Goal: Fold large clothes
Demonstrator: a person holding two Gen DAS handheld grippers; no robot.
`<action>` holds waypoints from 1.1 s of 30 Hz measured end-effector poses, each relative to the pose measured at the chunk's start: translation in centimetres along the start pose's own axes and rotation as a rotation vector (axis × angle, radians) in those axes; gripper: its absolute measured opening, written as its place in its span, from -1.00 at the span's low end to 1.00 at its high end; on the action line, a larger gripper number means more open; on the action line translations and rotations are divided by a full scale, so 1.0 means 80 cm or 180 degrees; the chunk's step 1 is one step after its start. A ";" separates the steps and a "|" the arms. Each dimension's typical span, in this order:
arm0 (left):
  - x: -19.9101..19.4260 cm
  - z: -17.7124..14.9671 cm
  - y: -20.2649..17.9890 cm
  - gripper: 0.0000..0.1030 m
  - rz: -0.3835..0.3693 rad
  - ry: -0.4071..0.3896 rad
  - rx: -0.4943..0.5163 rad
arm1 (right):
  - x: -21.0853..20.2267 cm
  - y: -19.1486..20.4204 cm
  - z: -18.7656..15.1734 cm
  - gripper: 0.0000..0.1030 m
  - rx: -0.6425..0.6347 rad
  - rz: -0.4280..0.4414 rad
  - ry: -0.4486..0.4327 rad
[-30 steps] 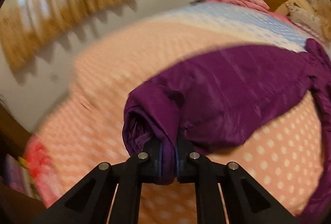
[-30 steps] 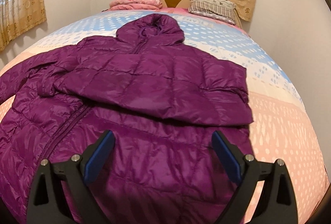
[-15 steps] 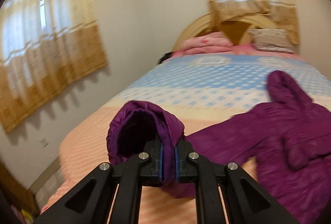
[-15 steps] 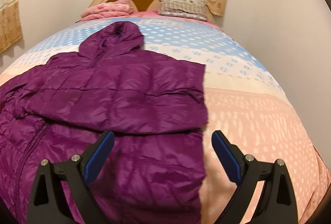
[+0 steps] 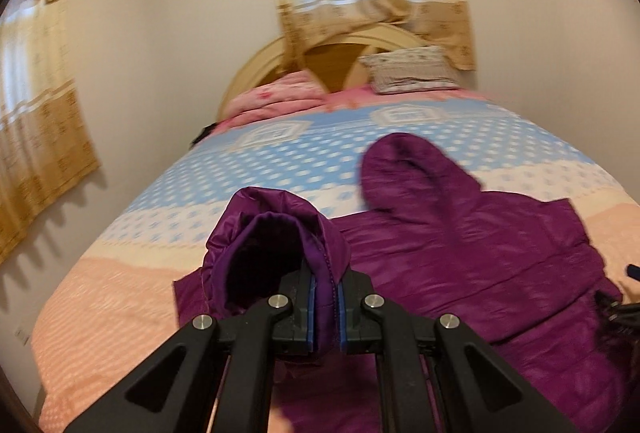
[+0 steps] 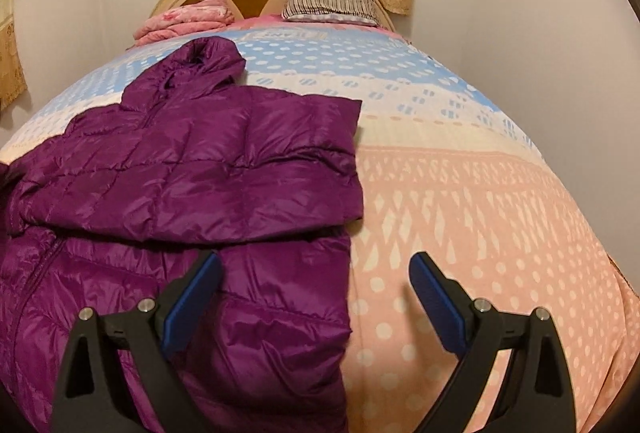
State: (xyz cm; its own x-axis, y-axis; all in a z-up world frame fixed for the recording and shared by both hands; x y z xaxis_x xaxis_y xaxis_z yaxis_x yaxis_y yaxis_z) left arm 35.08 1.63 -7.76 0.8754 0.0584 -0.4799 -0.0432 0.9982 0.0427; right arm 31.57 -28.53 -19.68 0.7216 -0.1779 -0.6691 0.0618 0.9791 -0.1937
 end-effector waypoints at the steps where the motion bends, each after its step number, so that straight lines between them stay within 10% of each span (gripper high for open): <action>1: 0.003 -0.001 -0.018 -0.87 -0.0089 0.0007 0.0033 | 0.001 0.002 -0.001 0.88 -0.0021 -0.0019 0.0019; 13: 0.030 -0.020 -0.127 -0.72 -0.0545 0.0177 0.0178 | 0.009 0.011 -0.006 0.89 -0.0183 -0.0172 0.0139; 18: 0.014 -0.019 -0.137 0.62 -0.0633 -0.0093 0.0143 | 0.012 0.017 -0.006 0.89 -0.0254 -0.0234 0.0160; 24: -0.002 -0.011 -0.136 0.70 -0.0612 -0.0271 0.0263 | 0.014 0.017 -0.005 0.89 -0.0230 -0.0188 0.0184; 33: -0.009 -0.023 0.011 0.72 -0.0095 -0.0324 -0.0085 | -0.011 0.004 0.010 0.89 -0.0050 0.0305 0.0165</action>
State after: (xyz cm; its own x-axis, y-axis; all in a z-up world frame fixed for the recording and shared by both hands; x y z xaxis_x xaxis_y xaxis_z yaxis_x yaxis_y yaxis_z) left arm 33.55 2.52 -9.01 0.9208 0.0279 -0.3891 -0.0278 0.9996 0.0057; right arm 31.52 -28.03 -18.61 0.6869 -0.0888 -0.7213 -0.0168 0.9903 -0.1380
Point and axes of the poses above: each gripper's, at about its wrist camera, not at the fingertips, and x roughly the way its jaws point, y to its left, z to its top, the point moved 2 cm from there along x, roughly the way its jaws point, and after that the axes turned 8 degrees about -x, right-handed, at the moved point
